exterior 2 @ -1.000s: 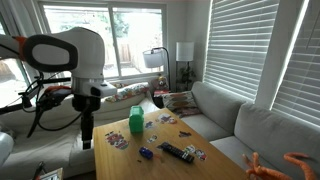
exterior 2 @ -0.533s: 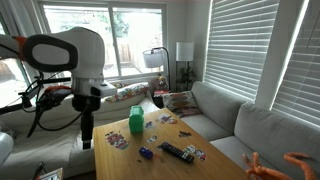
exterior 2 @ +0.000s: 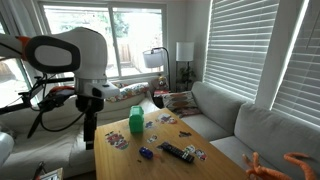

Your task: Pick up the blue toy car and turn it anticlockwise once and then slide it back and forth three times on the table

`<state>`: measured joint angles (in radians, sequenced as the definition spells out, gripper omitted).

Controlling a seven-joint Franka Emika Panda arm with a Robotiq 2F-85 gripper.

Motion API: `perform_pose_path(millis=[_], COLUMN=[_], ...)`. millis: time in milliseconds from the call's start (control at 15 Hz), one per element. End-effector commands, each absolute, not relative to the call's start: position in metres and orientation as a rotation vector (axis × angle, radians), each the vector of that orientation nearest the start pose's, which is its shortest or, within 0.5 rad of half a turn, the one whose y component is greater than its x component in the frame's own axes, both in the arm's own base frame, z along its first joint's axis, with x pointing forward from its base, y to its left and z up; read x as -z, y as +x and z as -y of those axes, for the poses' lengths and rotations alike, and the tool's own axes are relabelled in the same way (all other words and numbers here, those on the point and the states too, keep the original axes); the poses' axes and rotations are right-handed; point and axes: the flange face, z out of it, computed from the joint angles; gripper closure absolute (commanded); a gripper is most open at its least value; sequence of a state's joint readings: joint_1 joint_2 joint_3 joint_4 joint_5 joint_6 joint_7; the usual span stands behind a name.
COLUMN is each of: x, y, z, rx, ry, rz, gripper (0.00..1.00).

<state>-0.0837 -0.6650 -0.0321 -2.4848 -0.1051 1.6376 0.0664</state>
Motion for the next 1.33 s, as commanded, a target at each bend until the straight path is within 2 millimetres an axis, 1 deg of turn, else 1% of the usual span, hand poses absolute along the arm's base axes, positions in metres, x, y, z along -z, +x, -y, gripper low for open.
perform_pose_path(millis=[0, 267, 333, 533, 733, 867, 933, 1133, 1267], x=[-0.49, -0.475, -0.467, -0.443, -0.423, -0.412, -0.421, -0.408, -0.408], y=[0.368, 0.403, 0.411, 0.427, 0.441, 0.453, 0.444, 0.451, 0.452], z=[0.072, 0.082, 0.084, 0.086, 0.09, 0.092, 0.09, 0.091, 0.091], rx=[-0.237, -0.166, -0.157, -0.14, -0.052, 0.0, -0.032, -0.016, -0.017], ry=[-3.1, -2.964, -2.928, -2.841, -2.784, -2.75, -2.81, -2.79, -2.787], rz=[-0.537, -0.812, -0.879, -1.051, -1.195, -1.22, -1.163, -1.186, -1.191], gripper=[0.0, 0.0, 0.0, 0.0, 0.0, 0.0, 0.0, 0.0, 0.0])
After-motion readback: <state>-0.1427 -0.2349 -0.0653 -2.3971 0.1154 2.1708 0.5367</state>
